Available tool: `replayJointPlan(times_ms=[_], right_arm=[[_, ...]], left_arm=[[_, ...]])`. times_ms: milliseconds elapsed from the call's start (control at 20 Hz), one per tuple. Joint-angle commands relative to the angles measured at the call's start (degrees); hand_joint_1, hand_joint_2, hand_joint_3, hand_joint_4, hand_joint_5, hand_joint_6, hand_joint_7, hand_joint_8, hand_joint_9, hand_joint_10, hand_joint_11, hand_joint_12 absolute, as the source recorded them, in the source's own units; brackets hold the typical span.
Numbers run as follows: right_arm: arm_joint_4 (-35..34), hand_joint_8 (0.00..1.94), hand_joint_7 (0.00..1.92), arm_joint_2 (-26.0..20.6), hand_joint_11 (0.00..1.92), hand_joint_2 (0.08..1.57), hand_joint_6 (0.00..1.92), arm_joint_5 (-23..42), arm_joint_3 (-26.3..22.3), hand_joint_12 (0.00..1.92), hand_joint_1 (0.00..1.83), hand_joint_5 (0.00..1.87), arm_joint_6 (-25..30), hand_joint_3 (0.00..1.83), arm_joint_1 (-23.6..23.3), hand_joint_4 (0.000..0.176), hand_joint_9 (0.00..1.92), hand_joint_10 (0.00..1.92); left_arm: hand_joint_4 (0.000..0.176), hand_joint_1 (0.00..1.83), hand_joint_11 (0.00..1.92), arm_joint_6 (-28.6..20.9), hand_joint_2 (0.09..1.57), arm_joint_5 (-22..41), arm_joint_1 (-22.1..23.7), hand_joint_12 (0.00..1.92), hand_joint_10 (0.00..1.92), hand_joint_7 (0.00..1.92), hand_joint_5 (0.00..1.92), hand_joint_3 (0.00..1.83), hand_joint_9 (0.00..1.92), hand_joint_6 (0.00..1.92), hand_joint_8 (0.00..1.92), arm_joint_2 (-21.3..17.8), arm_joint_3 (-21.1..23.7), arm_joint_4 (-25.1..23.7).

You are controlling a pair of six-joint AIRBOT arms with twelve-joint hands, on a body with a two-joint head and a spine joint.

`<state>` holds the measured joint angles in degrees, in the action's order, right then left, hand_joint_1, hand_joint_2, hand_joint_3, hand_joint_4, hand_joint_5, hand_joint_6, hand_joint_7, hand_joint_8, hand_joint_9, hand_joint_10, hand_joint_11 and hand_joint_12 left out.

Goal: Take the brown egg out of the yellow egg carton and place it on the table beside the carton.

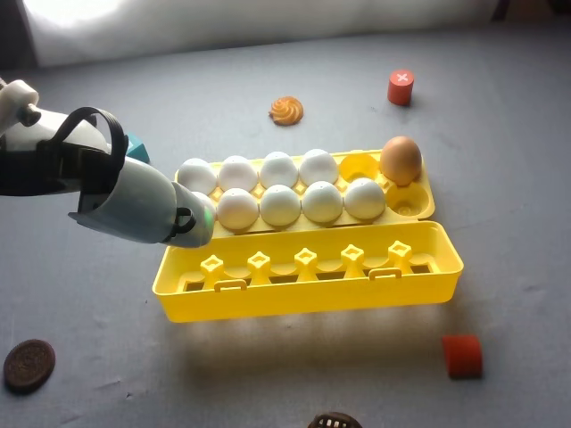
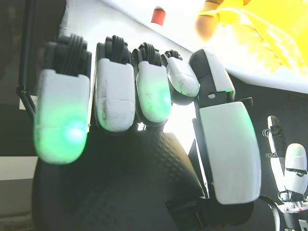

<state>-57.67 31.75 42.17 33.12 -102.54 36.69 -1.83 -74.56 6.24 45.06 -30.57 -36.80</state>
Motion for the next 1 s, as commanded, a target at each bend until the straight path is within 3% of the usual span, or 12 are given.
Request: replayJointPlan(times_ms=[0,50,100,150,300,450,500,650,700,850,900,950], right_arm=[[2.17,0.05,0.15,-0.31,0.0,1.16,0.05,5.16,0.21,0.3,0.11,0.17,0.11,0.14,-0.03,0.0,0.11,0.07],[2.17,0.05,0.15,-0.31,0.0,1.16,0.05,5.18,0.21,0.3,0.11,0.17,0.11,0.14,-0.03,0.0,0.11,0.07],[2.17,0.01,0.19,-0.31,0.0,1.2,0.01,5.19,0.21,0.33,0.15,0.22,0.11,0.02,-0.03,0.0,0.15,0.02],[2.17,0.0,0.18,-0.31,0.0,1.23,0.0,5.2,0.22,0.32,0.08,0.2,0.11,0.01,-0.03,0.0,0.15,0.01],[2.16,0.0,0.16,-0.32,0.0,1.2,0.0,5.23,0.21,0.3,0.17,0.17,0.11,0.0,0.15,0.0,0.13,0.0],[2.16,0.0,0.01,-0.33,0.0,1.08,0.0,5.75,0.22,0.01,0.2,0.08,0.09,0.0,0.76,0.002,0.0,0.0],[2.16,0.0,0.0,-0.33,0.0,0.95,0.0,6.16,0.22,0.0,0.13,0.09,0.08,0.0,0.98,0.072,0.0,0.0],[2.16,0.0,0.0,0.11,0.0,0.81,0.02,7.17,0.49,0.0,0.18,0.27,0.07,0.0,1.46,0.104,0.0,0.0],[2.16,0.0,0.02,0.42,0.0,0.82,0.03,7.31,0.79,0.0,0.23,0.42,0.07,0.0,1.58,0.088,0.0,0.0],[2.16,0.0,0.09,2.02,0.0,0.81,0.05,7.69,2.07,0.0,0.37,0.61,0.14,0.0,1.86,0.037,0.0,0.0],[2.17,0.0,0.08,2.36,0.0,0.81,0.04,7.78,2.35,0.0,0.43,0.7,0.25,0.0,1.85,0.04,0.0,0.0],[2.17,0.0,0.03,3.04,0.0,0.81,0.06,7.79,2.91,0.0,0.49,0.76,0.47,0.0,1.83,0.028,0.0,0.0]], left_arm=[[0.0,0.0,0.0,-0.12,1.15,1.21,0.51,0.16,0.05,0.06,0.08,0.18,0.03,0.05,0.05,-0.11,0.33,-3.64],[0.0,0.0,0.0,-0.12,1.15,1.21,0.51,0.16,0.05,0.06,0.08,0.18,0.03,0.05,0.05,-0.11,0.31,-3.64],[0.0,0.0,0.0,-0.12,1.22,1.21,0.5,0.08,0.0,0.05,0.08,0.04,0.02,0.0,0.0,-0.11,0.31,-3.64],[0.0,0.0,0.0,-0.12,1.22,1.21,0.5,0.0,0.0,0.02,0.04,0.02,0.01,0.0,0.01,-0.11,0.33,-3.64],[0.0,0.0,0.02,-0.12,1.23,1.21,0.5,0.02,0.0,0.07,0.08,0.01,0.05,0.0,0.0,-0.11,0.35,-3.64],[0.0,0.0,0.03,-0.12,1.23,1.21,0.49,0.03,0.0,0.08,0.09,0.01,0.05,0.0,0.0,-0.11,0.35,-3.64],[0.0,0.0,0.03,-0.12,1.23,1.21,0.48,0.02,0.0,0.08,0.08,0.01,0.05,0.0,0.0,-0.11,0.35,-3.64],[0.0,0.0,0.04,-0.12,1.23,1.21,0.46,0.03,0.0,0.07,0.08,0.01,0.06,0.0,0.0,-0.11,0.35,-3.64],[0.0,0.0,0.02,-0.13,1.23,1.21,0.46,0.03,0.0,0.06,0.08,0.0,0.04,0.0,0.0,-0.11,0.34,-3.64],[0.0,0.0,0.01,-1.09,1.23,1.21,0.5,0.02,0.0,0.05,0.07,0.0,0.02,0.0,0.0,-0.08,0.38,-4.12],[0.0,0.0,0.02,-1.09,1.23,1.21,0.5,0.03,0.0,0.06,0.08,0.0,0.03,0.01,0.0,-0.08,0.37,-4.15],[0.0,0.0,0.01,-1.09,1.23,1.21,0.49,0.03,0.0,0.05,0.07,0.01,0.03,0.0,0.0,-0.08,0.37,-4.15]])
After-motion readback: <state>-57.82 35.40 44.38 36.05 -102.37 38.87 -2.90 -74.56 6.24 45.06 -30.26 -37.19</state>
